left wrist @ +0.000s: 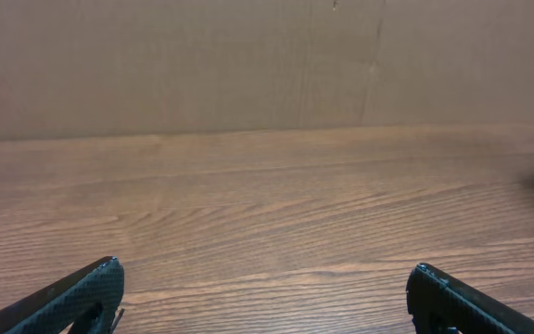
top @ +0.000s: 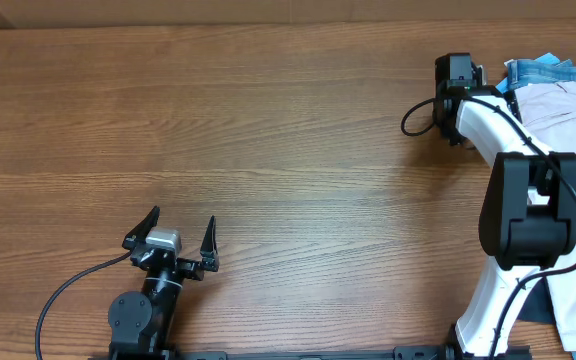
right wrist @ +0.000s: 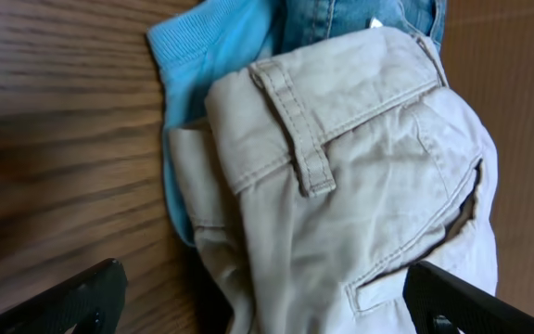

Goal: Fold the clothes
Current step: 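Reach the right gripper over the beige pants on the clothes pile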

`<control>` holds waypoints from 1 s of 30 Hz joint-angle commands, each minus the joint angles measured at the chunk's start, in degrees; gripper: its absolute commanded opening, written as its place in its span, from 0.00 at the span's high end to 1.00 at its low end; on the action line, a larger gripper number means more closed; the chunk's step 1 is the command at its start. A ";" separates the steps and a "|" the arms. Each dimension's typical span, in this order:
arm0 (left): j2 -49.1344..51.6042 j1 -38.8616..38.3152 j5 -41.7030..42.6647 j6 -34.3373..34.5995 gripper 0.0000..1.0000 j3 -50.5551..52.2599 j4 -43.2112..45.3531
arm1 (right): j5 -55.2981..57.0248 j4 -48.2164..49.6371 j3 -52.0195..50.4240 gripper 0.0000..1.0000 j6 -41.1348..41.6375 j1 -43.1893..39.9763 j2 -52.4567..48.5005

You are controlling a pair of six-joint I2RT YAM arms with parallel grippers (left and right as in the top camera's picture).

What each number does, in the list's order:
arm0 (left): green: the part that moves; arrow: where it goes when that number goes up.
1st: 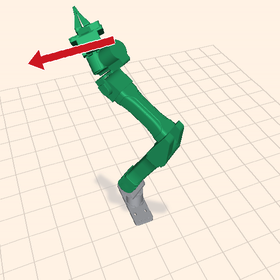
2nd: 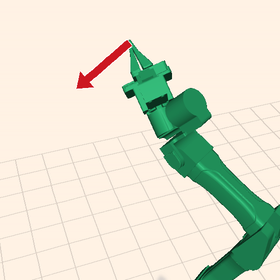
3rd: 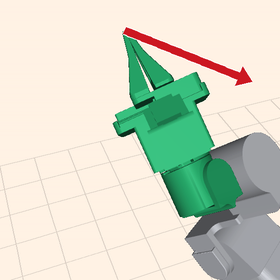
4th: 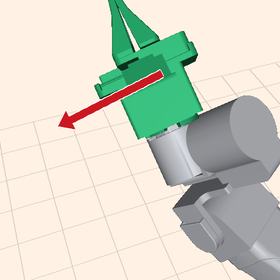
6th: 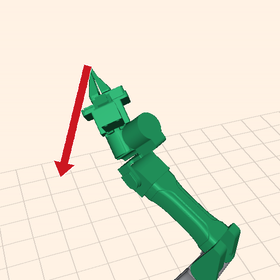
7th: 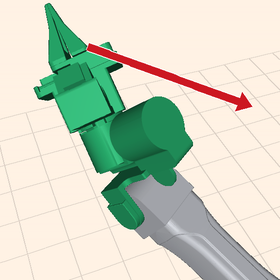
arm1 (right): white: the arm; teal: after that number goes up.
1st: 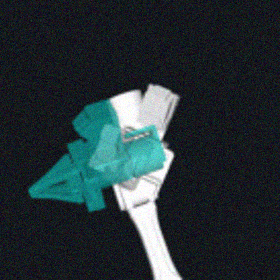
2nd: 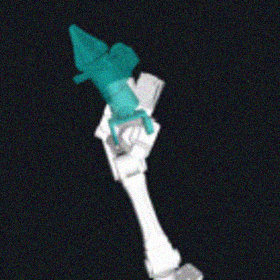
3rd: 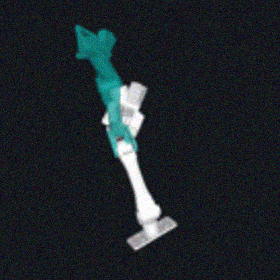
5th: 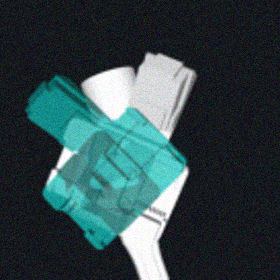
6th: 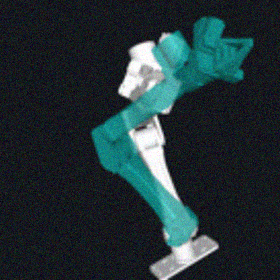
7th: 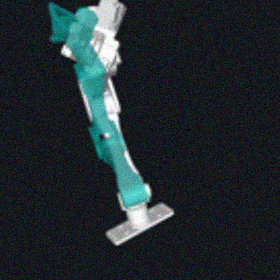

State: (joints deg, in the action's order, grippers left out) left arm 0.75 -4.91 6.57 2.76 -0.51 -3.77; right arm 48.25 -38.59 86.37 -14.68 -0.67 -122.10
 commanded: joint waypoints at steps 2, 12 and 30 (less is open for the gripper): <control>-0.50 0.07 -0.61 -0.90 0.00 0.24 -0.09 | 2.10 0.68 1.73 0.01 -0.57 -0.94 -2.01; -0.50 0.07 -0.61 -0.90 0.00 0.24 -0.09 | 1.92 4.46 1.73 0.10 -0.81 -2.23 -2.34; -0.50 0.07 -0.61 -0.90 0.00 0.24 -0.09 | 6.80 4.94 1.57 0.14 -4.50 -2.75 -5.97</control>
State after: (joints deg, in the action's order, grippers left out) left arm 0.75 -4.91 6.57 2.76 -0.51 -3.77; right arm 52.56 -33.69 86.59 -18.31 -2.96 -127.59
